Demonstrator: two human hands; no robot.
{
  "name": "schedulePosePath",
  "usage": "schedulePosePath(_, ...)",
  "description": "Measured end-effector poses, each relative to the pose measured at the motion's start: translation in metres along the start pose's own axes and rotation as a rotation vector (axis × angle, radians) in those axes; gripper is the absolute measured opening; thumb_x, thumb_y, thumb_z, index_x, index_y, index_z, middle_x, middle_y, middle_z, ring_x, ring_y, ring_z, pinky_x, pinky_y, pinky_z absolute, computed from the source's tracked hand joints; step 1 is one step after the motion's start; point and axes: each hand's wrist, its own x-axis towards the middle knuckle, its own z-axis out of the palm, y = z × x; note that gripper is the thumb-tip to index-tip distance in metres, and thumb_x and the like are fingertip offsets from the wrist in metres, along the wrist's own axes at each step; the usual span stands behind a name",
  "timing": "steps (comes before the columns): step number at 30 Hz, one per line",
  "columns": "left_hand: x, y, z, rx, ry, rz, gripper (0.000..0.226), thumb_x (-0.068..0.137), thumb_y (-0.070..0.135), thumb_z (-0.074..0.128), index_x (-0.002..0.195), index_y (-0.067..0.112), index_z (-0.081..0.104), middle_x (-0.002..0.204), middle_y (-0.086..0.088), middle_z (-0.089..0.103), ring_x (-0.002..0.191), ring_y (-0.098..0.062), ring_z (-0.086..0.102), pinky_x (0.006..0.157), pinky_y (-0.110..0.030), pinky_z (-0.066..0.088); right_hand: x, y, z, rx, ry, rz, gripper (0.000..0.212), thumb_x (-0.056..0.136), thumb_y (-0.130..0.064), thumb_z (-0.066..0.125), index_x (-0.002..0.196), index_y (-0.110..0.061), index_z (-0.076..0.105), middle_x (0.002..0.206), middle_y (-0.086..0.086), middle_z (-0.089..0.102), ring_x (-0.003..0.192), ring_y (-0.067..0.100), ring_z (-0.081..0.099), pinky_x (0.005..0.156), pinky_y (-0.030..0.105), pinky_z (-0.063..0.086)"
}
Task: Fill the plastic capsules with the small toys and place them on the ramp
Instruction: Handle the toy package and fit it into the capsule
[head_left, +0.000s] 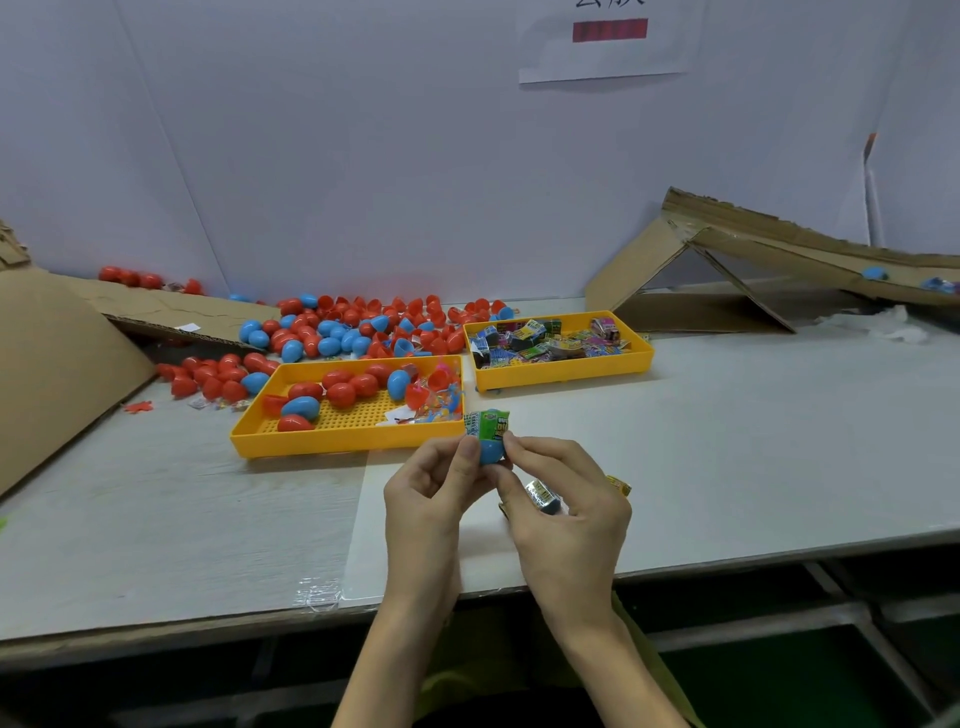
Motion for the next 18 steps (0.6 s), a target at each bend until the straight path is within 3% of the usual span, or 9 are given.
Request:
schedulePosePath(5, 0.0010, 0.0007, 0.0000, -0.026, -0.017, -0.031, 0.022, 0.079, 0.038, 0.068, 0.089, 0.021, 0.079, 0.093, -0.012, 0.076, 0.088, -0.026, 0.074, 0.075, -0.025, 0.058, 0.0019, -0.0012, 0.0005, -0.001, -0.017, -0.010, 0.037, 0.079, -0.014, 0.076, 0.115, -0.011, 0.072, 0.108, -0.006, 0.069, 0.103, 0.001, 0.064, 0.088, 0.008, 0.049)
schedulePosePath(13, 0.0017, 0.0013, -0.0007, -0.040, -0.051, -0.065, 0.019, 0.083, 0.031, 0.067, 0.089, 0.018, 0.079, 0.096, -0.015, 0.076, 0.090, -0.024, 0.073, 0.076, -0.025, 0.058, -0.0017, 0.0025, 0.0003, 0.056, 0.011, -0.023, 0.029, 0.080, -0.008, 0.075, 0.109, -0.009, 0.075, 0.101, -0.002, 0.070, 0.099, 0.003, 0.066, 0.083, 0.014, 0.054)
schedulePosePath(18, 0.0024, 0.0035, -0.0006, -0.099, -0.068, -0.105, 0.021, 0.082, 0.031, 0.066, 0.090, 0.019, 0.081, 0.095, -0.015, 0.076, 0.089, -0.024, 0.074, 0.074, -0.023, 0.057, 0.0006, 0.0011, 0.0004, -0.023, -0.006, -0.017, 0.036, 0.078, -0.007, 0.080, 0.114, -0.011, 0.073, 0.105, -0.005, 0.071, 0.098, 0.001, 0.065, 0.086, 0.009, 0.049)
